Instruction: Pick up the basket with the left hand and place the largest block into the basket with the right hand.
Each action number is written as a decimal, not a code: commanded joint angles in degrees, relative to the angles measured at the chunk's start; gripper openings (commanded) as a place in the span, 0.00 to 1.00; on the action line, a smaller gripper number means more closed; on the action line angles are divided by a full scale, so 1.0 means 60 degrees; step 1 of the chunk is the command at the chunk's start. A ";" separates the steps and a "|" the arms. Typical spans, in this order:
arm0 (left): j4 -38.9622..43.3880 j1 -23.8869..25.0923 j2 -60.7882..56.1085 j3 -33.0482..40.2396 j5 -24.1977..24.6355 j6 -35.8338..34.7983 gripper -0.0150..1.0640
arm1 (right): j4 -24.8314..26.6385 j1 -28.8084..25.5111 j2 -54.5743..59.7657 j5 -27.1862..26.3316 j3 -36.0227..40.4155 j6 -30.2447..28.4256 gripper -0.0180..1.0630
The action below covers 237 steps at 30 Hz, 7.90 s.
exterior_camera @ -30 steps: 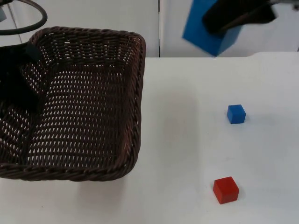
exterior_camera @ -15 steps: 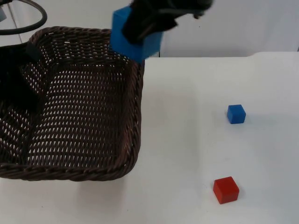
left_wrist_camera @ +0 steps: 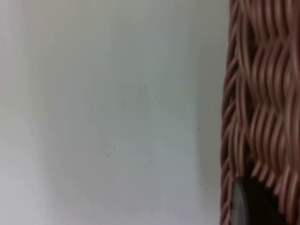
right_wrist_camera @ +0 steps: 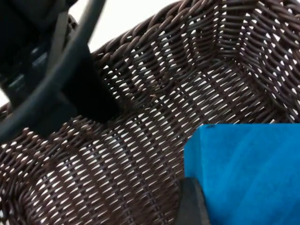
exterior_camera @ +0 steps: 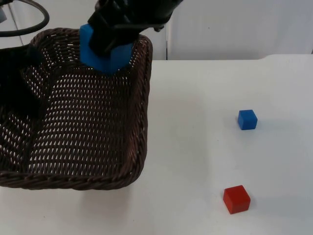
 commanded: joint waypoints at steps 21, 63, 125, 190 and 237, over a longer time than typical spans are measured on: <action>-0.0527 -0.0016 -0.0128 -0.0059 0.0078 -0.0025 0.01 | 0.0487 0.0061 0.0546 -0.0550 -0.0094 -0.0081 0.09; -0.1051 -0.0016 -0.0128 -0.0059 0.0076 -0.0025 0.01 | 0.0152 -0.0004 -0.3400 0.2975 -0.0076 0.0101 0.69; -0.3189 -0.1943 0.4649 -0.3059 -0.0809 0.1603 0.01 | 0.1029 0.0013 -0.3756 0.2831 0.0497 0.0172 0.69; -0.1084 -0.0718 0.2465 -0.3441 0.1079 0.1515 0.99 | 0.0482 0.0013 -0.3924 0.2354 0.0562 -0.0115 0.69; -0.0936 -0.0718 -0.7450 0.1511 -0.0194 0.1517 0.99 | 0.0519 0.0013 -1.1681 -0.0429 0.8499 0.0338 0.69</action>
